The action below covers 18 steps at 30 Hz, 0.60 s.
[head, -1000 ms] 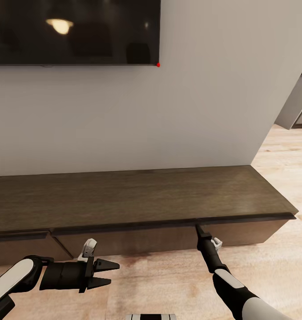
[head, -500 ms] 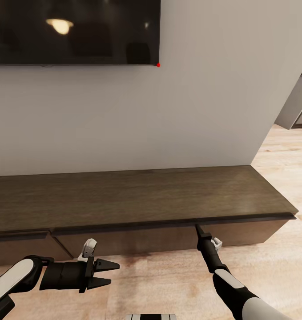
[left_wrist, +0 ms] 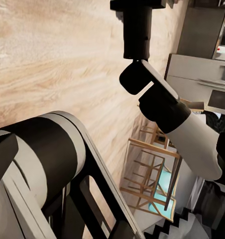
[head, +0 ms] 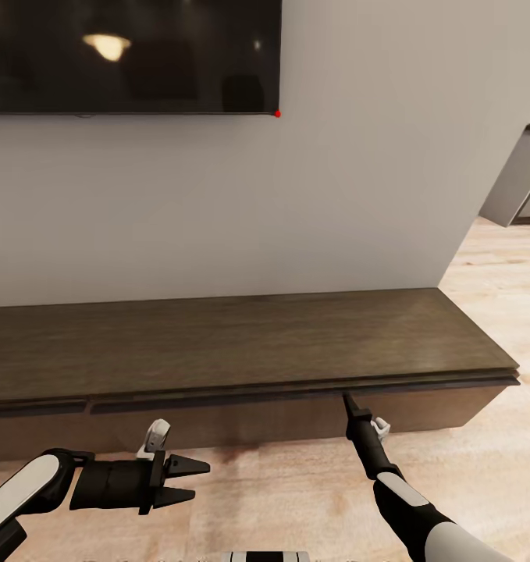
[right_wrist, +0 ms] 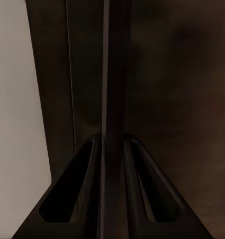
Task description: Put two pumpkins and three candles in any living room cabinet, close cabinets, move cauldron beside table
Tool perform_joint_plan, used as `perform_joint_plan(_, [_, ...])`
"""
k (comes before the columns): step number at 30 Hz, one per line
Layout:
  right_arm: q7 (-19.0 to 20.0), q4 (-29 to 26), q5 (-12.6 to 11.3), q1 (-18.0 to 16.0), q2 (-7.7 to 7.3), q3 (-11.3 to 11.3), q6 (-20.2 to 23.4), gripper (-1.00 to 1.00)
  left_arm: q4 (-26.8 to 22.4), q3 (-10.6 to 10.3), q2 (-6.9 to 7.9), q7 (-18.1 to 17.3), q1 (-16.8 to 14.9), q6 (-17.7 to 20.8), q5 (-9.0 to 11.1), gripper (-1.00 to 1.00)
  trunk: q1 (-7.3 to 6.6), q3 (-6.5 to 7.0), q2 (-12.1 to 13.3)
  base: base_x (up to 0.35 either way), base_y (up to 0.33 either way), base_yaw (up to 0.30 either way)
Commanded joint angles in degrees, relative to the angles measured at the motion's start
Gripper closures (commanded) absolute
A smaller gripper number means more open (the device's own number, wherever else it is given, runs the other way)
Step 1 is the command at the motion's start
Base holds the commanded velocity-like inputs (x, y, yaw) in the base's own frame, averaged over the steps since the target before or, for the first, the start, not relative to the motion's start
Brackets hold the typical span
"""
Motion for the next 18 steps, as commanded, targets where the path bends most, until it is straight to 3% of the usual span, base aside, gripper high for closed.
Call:
perform_joint_plan(1, [0.7, -0.2, -0.4, -0.1, -0.04, 0.5, -0.2, 1.0, 0.0, -0.1, 0.02, 0.6, 0.0, 0.0, 0.6, -1.0, -0.03, -0.04, 0.0, -0.023, 0.0, 0.0])
perform_joint_plan(18, [0.7, -0.2, -0.4, -0.1, -0.04, 0.5, -0.2, 1.0, 0.0, -0.2, 0.0, 0.6, 0.0, 0.0, 0.6, -1.0, -0.03, -0.04, 0.0, -0.136, 0.0, 0.0])
